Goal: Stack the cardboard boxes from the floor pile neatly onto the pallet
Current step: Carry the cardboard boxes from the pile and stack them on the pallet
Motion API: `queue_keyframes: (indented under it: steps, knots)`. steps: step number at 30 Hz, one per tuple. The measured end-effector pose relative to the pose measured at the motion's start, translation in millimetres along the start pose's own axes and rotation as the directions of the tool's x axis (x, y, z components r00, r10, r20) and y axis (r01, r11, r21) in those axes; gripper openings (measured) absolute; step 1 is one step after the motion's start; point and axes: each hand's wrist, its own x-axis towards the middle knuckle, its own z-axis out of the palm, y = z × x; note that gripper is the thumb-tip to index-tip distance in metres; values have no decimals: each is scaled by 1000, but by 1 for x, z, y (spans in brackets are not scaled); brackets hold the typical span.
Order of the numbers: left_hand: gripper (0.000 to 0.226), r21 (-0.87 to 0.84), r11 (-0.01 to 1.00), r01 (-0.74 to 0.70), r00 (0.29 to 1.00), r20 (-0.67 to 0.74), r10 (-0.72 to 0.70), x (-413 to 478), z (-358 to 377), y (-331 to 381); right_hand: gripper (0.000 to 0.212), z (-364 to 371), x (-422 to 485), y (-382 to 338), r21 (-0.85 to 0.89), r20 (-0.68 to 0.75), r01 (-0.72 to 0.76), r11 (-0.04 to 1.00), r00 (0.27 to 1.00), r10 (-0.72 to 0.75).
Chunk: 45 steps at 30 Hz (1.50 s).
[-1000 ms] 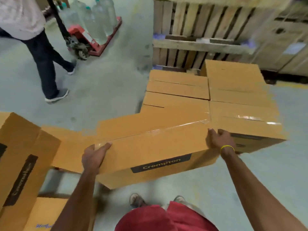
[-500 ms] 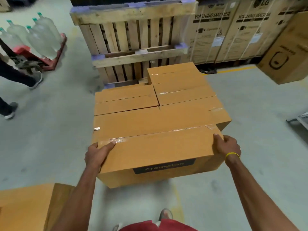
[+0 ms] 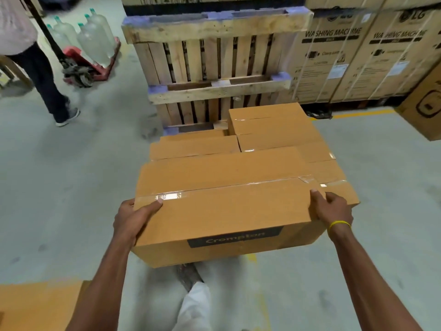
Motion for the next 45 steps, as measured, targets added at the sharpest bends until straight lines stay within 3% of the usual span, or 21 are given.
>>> queue_keyframes:
  steps: [2, 6, 11, 20, 23, 27, 30, 33, 36, 40, 42, 45]
  knots:
    - [76, -4, 1000, 1, 1000, -8, -1, 29, -4, 18, 50, 19, 9, -26, 3, -17, 10, 1000, 1000, -10]
    - [50, -34, 999, -22, 999, -30, 21, 94, -13, 57, 55, 54, 34, -72, 2, -23, -33, 999, 999, 33]
    - [85, -60, 998, -36, 999, -26, 35, 174, -26, 102, 56, 87, 50, -148, 50, -65, 0, 999, 998, 3]
    - [90, 22, 993, -120, 992, -43, 121, 289, -23, 181, 51, 148, 125, -245, 102, -117, 68, 992, 992, -56]
    - [102, -8, 991, -133, 991, -12, 133, 327, -22, 204, 49, 169, 159, -282, 132, -82, 82, 988, 994, -72]
    - [116, -21, 994, -110, 985, 130, 112, 358, -27, 232, 43, 200, 206, -328, 162, -24, 103, 981, 995, -101]
    - [139, -22, 991, -131, 982, 137, 133, 382, -25, 254, 37, 228, 245, -363, 169, 33, 130, 977, 990, -137]
    - [135, -40, 983, -180, 980, 84, 182, 420, -16, 262, 39, 260, 284, -389, 184, 42, 183, 966, 980, -194]
    - [135, -86, 981, -173, 984, 36, 176, 469, -2, 263, 25, 292, 317, -405, 207, 49, 228, 951, 969, -242]
    - [109, -143, 964, -225, 973, 25, 230, 556, 36, 239, 17, 353, 358, -395, 210, 25, 336, 918, 937, -349]
    - [100, -166, 953, -252, 966, 5, 257, 606, 72, 215, 30, 403, 390, -372, 214, -19, 372, 903, 926, -377]
    - [115, -194, 937, -291, 955, -1, 297, 668, 128, 167, 43, 474, 433, -324, 208, -28, 369, 906, 928, -371]
